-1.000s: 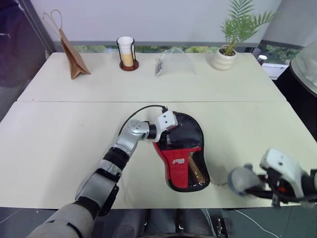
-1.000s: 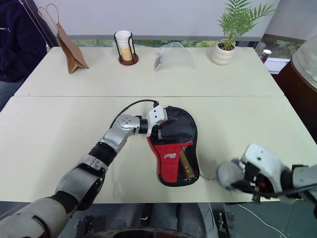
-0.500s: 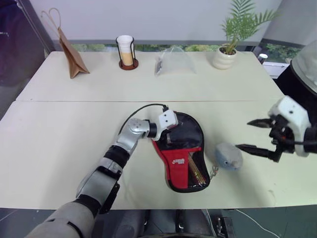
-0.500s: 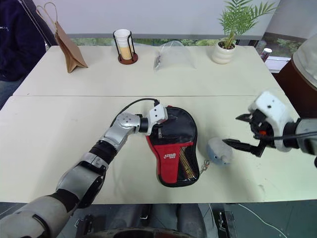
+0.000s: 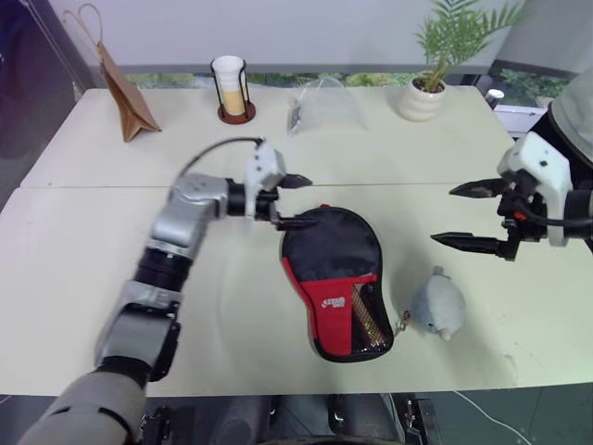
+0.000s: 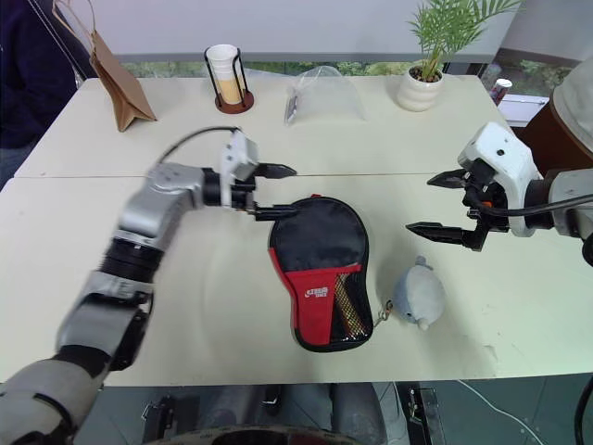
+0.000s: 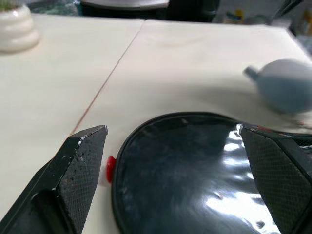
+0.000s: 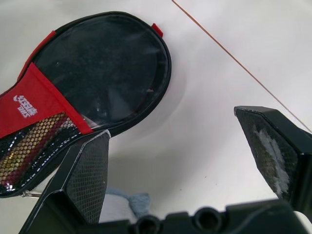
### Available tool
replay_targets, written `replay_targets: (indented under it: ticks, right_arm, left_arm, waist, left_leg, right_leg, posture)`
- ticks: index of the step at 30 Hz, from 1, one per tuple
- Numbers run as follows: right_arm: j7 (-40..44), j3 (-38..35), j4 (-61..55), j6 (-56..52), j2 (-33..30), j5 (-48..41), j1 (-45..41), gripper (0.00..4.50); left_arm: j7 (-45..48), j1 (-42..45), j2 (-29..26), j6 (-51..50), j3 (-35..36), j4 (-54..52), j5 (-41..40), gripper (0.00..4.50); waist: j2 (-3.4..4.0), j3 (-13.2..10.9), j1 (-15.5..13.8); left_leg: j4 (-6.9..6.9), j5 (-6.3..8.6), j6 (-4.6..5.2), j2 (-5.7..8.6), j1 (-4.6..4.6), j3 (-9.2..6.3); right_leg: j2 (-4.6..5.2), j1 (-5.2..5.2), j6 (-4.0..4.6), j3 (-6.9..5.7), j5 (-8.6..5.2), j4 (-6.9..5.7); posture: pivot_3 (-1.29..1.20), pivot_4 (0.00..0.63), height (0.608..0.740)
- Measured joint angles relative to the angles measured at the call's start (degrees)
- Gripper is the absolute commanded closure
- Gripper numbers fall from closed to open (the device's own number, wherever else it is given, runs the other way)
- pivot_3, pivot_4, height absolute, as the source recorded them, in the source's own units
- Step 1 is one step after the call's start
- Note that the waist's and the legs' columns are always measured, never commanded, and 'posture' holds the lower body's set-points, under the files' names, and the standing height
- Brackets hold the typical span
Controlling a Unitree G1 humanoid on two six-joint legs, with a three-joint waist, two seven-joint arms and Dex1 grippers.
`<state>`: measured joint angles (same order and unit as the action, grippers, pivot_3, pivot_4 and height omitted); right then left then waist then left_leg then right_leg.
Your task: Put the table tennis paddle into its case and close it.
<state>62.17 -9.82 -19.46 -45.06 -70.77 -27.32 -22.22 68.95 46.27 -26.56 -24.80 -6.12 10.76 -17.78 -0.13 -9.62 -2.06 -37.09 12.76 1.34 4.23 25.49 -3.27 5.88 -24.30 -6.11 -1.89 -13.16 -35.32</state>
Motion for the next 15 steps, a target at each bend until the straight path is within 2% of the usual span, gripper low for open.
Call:
replay_targets:
  ticks: [4,8,15]
  right_arm:
    - [0.77,0.65,0.04,1.13,0.19,-0.04,-0.19,0.03]
    - [1.18,0.71,-0.12,1.63,0.49,-0.45,-0.22,0.03]
    - [1.85,0.04,-0.25,1.03,0.43,-1.57,1.3,0.03]
  left_arm:
    - [1.02,-4.26,-7.61,-8.89,3.7,-10.11,-5.93,0.0]
    - [0.82,-8.49,-12.25,-15.32,6.89,-17.61,-10.97,0.0]
    - [-0.85,-17.62,-21.01,-24.92,16.89,-29.17,-21.79,0.0]
  waist:
    - [0.17,-0.11,0.0]
    - [0.18,-0.13,-0.12]
    - [0.23,-0.16,-0.07]
  left_leg:
    - [0.01,-0.02,-0.04,-0.01,-0.03,0.0]
    - [-0.03,-0.03,-0.06,-0.01,-0.04,0.02]
    - [0.01,-0.03,-0.08,-0.03,-0.06,0.03]
  right_leg:
    - [0.0,-0.01,0.11,0.02,-0.03,-0.05]
    - [0.01,0.03,0.27,0.06,-0.08,0.0]
    - [0.01,-0.02,0.3,0.09,-0.09,-0.03]
  posture:
    - [0.0,0.15,0.734]
    - [0.0,0.15,0.734]
    - [0.0,0.15,0.734]
